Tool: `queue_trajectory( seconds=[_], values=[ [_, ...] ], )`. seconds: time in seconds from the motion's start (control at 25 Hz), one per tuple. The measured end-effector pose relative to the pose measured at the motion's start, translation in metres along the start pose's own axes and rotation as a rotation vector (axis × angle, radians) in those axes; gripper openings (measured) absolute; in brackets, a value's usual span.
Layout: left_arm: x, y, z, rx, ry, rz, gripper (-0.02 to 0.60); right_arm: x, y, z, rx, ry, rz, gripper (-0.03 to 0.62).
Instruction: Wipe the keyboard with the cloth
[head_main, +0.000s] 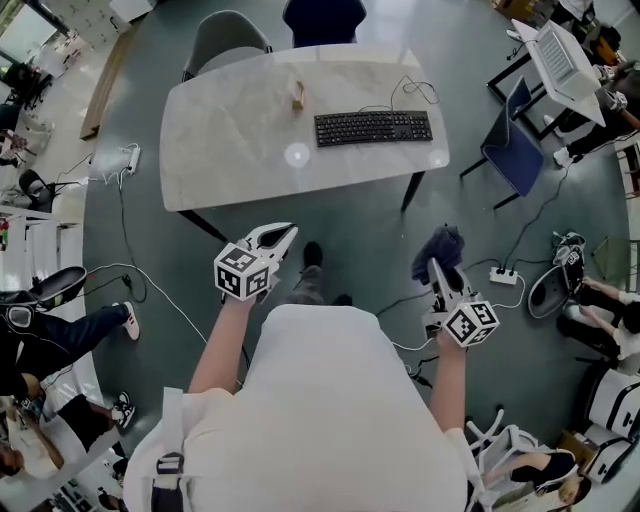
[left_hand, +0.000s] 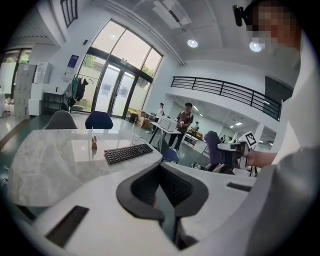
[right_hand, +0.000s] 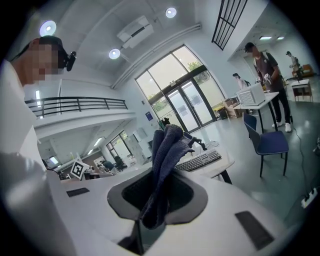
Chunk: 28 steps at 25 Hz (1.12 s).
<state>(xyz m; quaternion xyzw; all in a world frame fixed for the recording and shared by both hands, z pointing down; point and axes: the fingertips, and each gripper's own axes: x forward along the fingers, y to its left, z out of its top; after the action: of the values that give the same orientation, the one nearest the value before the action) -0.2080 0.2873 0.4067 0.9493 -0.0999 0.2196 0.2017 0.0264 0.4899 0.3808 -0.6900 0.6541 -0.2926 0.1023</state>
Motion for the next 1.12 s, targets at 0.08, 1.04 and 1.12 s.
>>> queue_trajectory(
  seconds=[0.08, 1.04, 1.12],
  values=[
    [0.006, 0.011, 0.005, -0.001, 0.01, -0.009, 0.007, 0.01, -0.003, 0.002, 0.002, 0.004, -0.013, 0.072],
    [0.08, 0.16, 0.087, -0.011, 0.062, -0.143, 0.006, 0.159, -0.014, 0.054, 0.014, 0.014, -0.142, 0.072],
    [0.081, 0.169, 0.088, -0.008, 0.074, -0.148, 0.006, 0.169, -0.013, 0.056, 0.012, 0.021, -0.148, 0.072]
  ],
)
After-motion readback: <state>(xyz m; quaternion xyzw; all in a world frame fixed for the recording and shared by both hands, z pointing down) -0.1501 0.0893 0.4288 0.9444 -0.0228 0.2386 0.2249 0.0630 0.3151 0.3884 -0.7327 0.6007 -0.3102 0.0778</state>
